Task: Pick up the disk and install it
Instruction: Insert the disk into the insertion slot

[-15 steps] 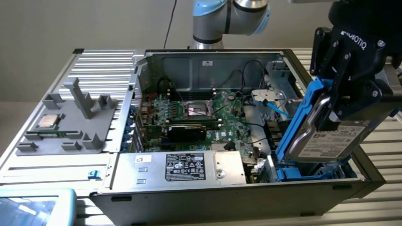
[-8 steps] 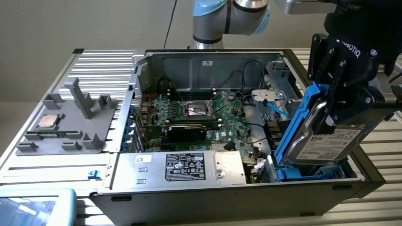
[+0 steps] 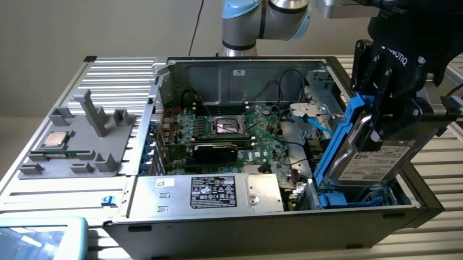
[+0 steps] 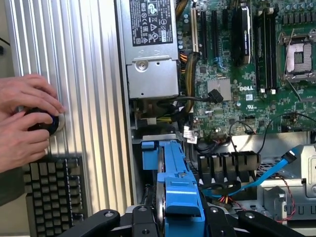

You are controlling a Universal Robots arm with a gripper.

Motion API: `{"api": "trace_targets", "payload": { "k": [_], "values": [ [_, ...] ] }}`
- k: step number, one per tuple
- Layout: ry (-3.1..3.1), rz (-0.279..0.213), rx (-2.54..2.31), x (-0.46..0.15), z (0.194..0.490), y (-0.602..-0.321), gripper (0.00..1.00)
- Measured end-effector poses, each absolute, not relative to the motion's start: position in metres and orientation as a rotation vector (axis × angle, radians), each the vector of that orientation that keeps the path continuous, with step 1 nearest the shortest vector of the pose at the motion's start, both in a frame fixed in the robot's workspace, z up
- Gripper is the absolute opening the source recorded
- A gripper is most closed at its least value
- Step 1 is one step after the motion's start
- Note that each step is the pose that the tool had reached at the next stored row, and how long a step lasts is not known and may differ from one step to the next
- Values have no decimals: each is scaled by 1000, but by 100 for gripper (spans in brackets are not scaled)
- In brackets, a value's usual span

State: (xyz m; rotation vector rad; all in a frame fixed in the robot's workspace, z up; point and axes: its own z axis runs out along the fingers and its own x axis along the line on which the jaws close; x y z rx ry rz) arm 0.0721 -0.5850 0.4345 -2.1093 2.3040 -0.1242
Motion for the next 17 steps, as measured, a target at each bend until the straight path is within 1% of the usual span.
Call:
{"api": "trace_targets", "payload": {
  "k": [17],
  "values": [
    [2267, -124, -2147, 74, 428, -582, 37]
  ]
}}
